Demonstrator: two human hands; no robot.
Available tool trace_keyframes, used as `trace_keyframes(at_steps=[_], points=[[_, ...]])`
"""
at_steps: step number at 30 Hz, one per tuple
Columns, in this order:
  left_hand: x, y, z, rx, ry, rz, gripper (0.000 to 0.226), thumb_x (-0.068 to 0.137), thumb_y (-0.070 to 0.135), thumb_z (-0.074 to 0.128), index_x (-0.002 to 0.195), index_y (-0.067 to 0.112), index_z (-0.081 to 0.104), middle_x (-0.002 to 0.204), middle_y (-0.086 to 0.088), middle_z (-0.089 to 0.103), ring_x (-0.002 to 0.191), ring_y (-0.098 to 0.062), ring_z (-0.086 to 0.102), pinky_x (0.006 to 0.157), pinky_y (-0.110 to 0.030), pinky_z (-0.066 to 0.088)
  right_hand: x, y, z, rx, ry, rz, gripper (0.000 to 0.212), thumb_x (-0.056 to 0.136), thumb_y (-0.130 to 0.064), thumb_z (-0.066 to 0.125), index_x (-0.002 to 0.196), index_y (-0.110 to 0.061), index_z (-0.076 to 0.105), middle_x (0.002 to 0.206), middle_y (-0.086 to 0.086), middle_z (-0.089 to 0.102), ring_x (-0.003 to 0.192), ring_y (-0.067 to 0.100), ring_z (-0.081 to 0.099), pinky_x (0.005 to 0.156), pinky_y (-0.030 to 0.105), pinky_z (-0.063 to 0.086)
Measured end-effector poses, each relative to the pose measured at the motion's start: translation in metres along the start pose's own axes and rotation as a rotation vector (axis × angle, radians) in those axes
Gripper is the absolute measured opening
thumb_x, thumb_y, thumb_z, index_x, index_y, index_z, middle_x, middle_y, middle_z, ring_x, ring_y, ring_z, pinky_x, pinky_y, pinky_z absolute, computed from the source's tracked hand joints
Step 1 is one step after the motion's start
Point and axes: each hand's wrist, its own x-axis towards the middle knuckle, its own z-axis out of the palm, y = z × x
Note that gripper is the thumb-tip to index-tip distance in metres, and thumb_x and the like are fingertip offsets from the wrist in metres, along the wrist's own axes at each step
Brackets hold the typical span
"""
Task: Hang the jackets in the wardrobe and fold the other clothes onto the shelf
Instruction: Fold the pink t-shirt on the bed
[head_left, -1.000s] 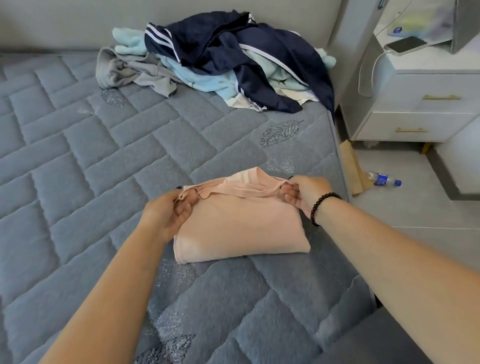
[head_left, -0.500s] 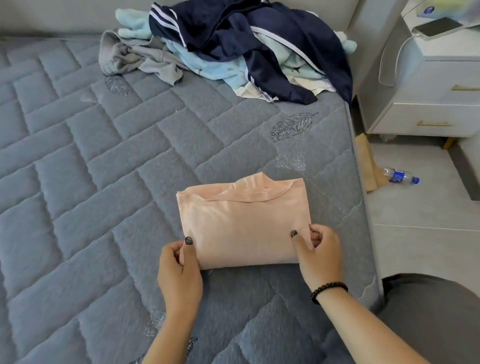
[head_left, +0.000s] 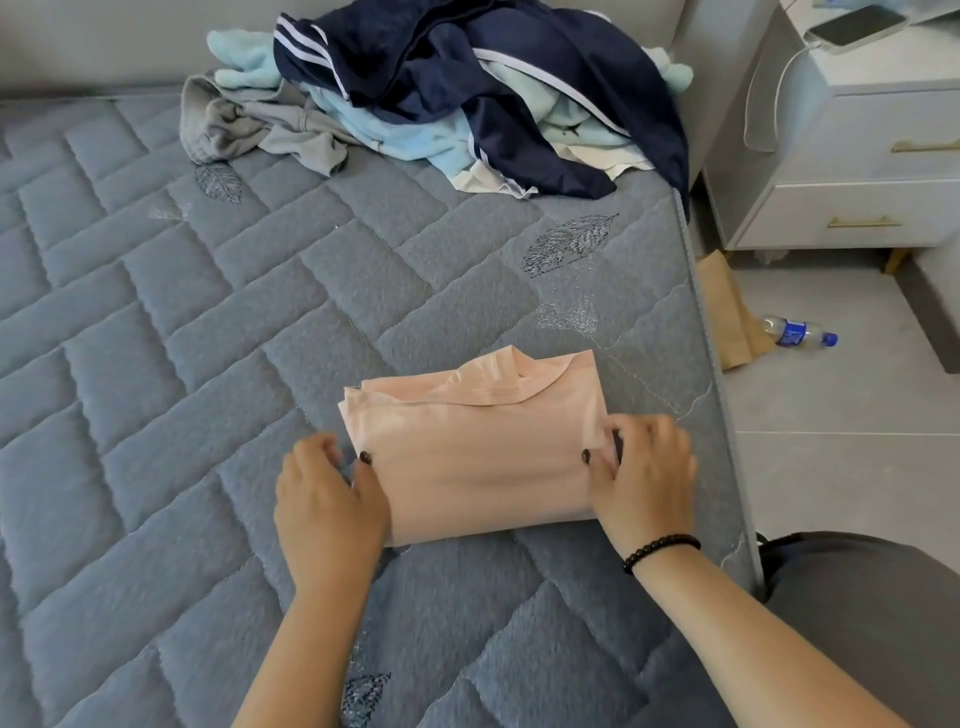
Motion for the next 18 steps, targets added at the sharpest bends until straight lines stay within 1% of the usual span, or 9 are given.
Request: trace_keyframes(at_steps=[1,3,5,7,9,11,14,15,18], points=[[-0.003,0.006,-0.001,0.019,0.034,0.118,0.03,0.088,0.014,0.063,0.116,0.007,0.053,0.101,-0.005,0.058,0.095,-0.029,0.055,0.079,-0.044,0.046,0.0,-0.001,0.001,-0.063,0.059,-0.169,0.022,0.074,-0.001,0.07,0.093,-0.012,0.065,0.093,0.006,0.056,0.087,0.029,0.052,0.078,0.037,0.037],[-0.011,0.019,0.001,0.008,-0.02,0.379,0.031,0.09,0.017,0.059,0.118,0.006,0.055,0.11,-0.009,0.061,0.098,-0.028,0.057,0.081,-0.042,0.047,0.0,-0.004,0.005,-0.084,0.04,-0.507,0.024,0.073,0.005,0.069,0.093,-0.008,0.069,0.094,0.008,0.061,0.09,0.033,0.06,0.082,0.035,0.036],[-0.017,0.026,0.01,0.107,-0.19,0.652,0.036,0.092,0.024,0.048,0.12,0.005,0.059,0.121,-0.012,0.062,0.106,-0.03,0.061,0.086,-0.043,0.051,0.0,-0.008,0.012,-0.092,-0.068,-0.767,0.027,0.074,0.004,0.074,0.099,-0.002,0.071,0.1,0.012,0.067,0.099,0.033,0.065,0.087,0.037,0.048],[-0.016,0.027,0.02,0.24,-0.366,0.797,0.045,0.095,0.03,0.039,0.128,0.006,0.058,0.138,-0.013,0.053,0.127,-0.03,0.051,0.106,-0.046,0.04,0.007,-0.01,0.017,-0.123,-0.151,-0.898,0.028,0.078,0.001,0.07,0.106,0.001,0.07,0.109,0.014,0.068,0.107,0.032,0.064,0.089,0.039,0.053],[-0.005,0.025,0.024,0.259,-0.469,0.809,0.049,0.099,0.034,0.041,0.142,0.012,0.046,0.154,-0.006,0.036,0.145,-0.021,0.028,0.121,-0.038,0.014,0.017,-0.011,0.019,-0.155,-0.203,-0.968,0.032,0.083,-0.005,0.059,0.113,0.0,0.067,0.119,0.014,0.065,0.115,0.031,0.061,0.093,0.04,0.051],[0.01,0.022,0.027,0.236,-0.534,0.851,0.059,0.098,0.041,0.042,0.151,0.017,0.032,0.161,0.0,0.017,0.15,-0.014,0.005,0.121,-0.032,-0.003,0.029,-0.014,0.019,-0.221,-0.298,-0.994,0.041,0.084,-0.013,0.052,0.122,0.0,0.062,0.129,0.014,0.059,0.124,0.032,0.053,0.099,0.043,0.047],[0.029,0.021,0.03,0.295,-0.604,0.894,0.07,0.093,0.057,0.032,0.155,0.027,0.014,0.162,0.008,-0.004,0.148,-0.009,-0.014,0.121,-0.035,-0.008,0.045,-0.02,0.023,-0.378,-0.544,-0.914,0.076,0.08,-0.037,0.061,0.143,-0.002,0.037,0.152,0.013,0.032,0.143,0.03,0.025,0.115,0.046,0.025],[0.035,0.021,0.033,0.33,-0.619,0.884,0.073,0.091,0.06,0.029,0.155,0.03,0.009,0.162,0.009,-0.008,0.148,-0.008,-0.017,0.121,-0.036,-0.01,0.049,-0.022,0.025,-0.422,-0.567,-0.884,0.079,0.084,-0.041,0.055,0.148,-0.005,0.026,0.157,0.011,0.02,0.146,0.029,0.014,0.117,0.047,0.016],[0.045,0.022,0.043,0.387,-0.609,0.833,0.07,0.092,0.062,0.026,0.153,0.036,0.002,0.161,0.009,-0.013,0.147,-0.009,-0.018,0.118,-0.032,-0.015,0.057,-0.024,0.037,-0.428,-0.526,-0.764,0.06,0.1,-0.035,0.027,0.153,-0.018,0.005,0.161,0.003,-0.004,0.148,0.025,-0.006,0.118,0.05,0.003]])
